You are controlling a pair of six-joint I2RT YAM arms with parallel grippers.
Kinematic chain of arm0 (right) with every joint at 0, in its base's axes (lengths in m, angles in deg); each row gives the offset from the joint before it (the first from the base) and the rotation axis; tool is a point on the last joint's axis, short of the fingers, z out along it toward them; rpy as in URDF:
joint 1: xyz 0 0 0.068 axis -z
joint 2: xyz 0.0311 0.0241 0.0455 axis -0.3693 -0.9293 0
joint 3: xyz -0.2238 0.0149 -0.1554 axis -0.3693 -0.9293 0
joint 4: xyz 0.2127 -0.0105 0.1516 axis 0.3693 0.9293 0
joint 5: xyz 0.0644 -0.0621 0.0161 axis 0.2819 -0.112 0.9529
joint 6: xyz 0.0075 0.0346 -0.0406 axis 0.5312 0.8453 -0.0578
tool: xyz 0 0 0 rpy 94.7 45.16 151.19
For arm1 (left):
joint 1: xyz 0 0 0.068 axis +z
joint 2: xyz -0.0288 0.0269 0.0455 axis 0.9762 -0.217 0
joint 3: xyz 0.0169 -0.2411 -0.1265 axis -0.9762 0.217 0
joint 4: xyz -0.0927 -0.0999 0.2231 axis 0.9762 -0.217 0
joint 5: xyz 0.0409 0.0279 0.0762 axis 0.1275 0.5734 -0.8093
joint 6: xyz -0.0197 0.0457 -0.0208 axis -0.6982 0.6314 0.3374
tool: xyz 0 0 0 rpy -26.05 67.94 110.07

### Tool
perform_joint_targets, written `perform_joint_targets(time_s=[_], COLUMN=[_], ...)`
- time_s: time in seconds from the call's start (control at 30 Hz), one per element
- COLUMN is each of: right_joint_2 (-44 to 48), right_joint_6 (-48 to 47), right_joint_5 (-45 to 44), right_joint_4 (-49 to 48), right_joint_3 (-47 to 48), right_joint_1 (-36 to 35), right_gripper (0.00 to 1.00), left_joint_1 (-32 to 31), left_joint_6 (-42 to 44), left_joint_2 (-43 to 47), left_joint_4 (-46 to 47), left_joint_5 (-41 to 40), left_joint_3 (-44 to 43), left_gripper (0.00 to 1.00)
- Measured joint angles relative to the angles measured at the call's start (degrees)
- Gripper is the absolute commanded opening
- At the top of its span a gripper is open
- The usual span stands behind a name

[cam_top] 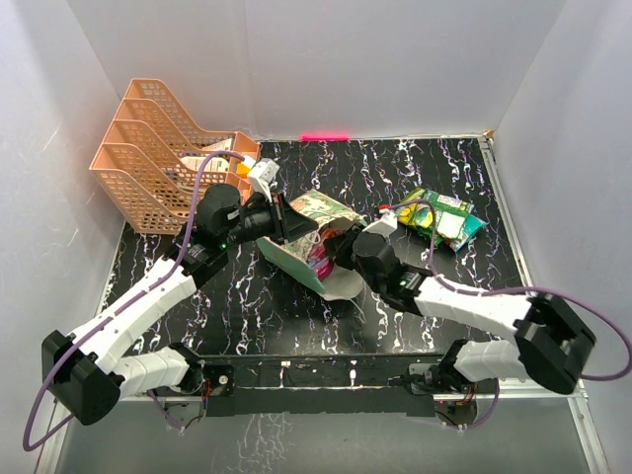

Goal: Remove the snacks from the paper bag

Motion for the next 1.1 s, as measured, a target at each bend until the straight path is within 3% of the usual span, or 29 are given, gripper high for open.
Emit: perform_joint_targets(time_s=[0.27, 0.5, 0.67, 0.87, 1.1], right_joint_2=[15.89, 26.16, 28.46, 29.38, 22.62], right_joint_6=[-11.56, -24.33, -29.66, -32.3, -32.79], right_joint_5=[2.67, 2.64, -1.49, -10.99, -23.96], right_joint_4=[14.38, 28.89, 38.32, 47.32, 51.47], right_joint_3=[1.77, 12.02, 20.9, 23.3, 25.86], right_joint_1=[0.0, 0.0, 0.0, 0.04, 1.49], right_gripper=[0.07, 0.07, 0.07, 0.07, 0.07], left_joint_1=[0.0, 0.0, 0.0, -0.04, -0.04], left_joint_6=[0.81, 0.94, 1.22, 1.73, 1.9], left_joint_2=[0.68, 0.83, 0.83, 1.22, 1.25], left_joint_4=[-2.62, -5.18, -8.35, -11.93, -12.96], left_joint_5=[-4.98, -10.36, -14.51, -19.56, -20.74], left_joint_3=[-0.07, -0.15, -0.98, -1.79, -1.88], left_gripper=[0.0, 0.0, 0.0, 0.0, 0.0])
